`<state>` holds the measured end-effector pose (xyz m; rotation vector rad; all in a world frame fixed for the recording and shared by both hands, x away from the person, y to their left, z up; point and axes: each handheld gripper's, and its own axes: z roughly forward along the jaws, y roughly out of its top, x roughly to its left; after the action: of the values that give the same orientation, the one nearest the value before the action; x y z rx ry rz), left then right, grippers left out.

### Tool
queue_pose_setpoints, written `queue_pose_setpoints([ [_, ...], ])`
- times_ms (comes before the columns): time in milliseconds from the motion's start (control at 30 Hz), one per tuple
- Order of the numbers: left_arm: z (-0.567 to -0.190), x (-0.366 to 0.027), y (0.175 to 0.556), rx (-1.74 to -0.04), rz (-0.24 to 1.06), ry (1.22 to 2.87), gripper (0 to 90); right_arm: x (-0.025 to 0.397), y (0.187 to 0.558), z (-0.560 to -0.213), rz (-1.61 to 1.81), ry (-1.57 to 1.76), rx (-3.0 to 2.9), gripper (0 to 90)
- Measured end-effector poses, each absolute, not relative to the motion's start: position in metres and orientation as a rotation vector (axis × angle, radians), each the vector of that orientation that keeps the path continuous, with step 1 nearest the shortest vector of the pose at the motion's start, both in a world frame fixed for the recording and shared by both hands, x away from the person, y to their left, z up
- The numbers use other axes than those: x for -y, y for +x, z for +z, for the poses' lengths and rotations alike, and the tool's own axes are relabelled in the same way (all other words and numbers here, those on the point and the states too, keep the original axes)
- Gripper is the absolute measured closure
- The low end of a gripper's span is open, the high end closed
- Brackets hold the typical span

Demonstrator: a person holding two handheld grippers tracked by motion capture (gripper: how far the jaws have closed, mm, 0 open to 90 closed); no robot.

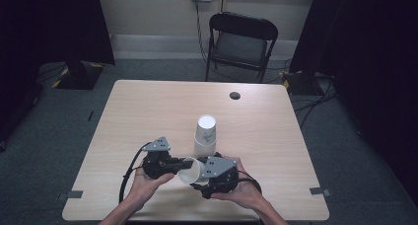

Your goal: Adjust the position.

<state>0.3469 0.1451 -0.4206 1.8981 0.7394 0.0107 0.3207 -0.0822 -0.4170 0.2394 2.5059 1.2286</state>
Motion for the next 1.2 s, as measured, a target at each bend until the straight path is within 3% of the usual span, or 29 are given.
queue_pose_setpoints([
  [700, -0.422, -0.139, 0.348, -0.769, -0.006, 1.948, 85.8, 0.067, 0.325, -0.421, 1.228, 0.299, -2.540, 25.3],
  [1200, -0.419, -0.148, 0.346, -0.762, 0.031, 1.919, 78.0, 0.077, 0.332, -0.426, 1.265, 0.378, -2.552, 30.3],
])
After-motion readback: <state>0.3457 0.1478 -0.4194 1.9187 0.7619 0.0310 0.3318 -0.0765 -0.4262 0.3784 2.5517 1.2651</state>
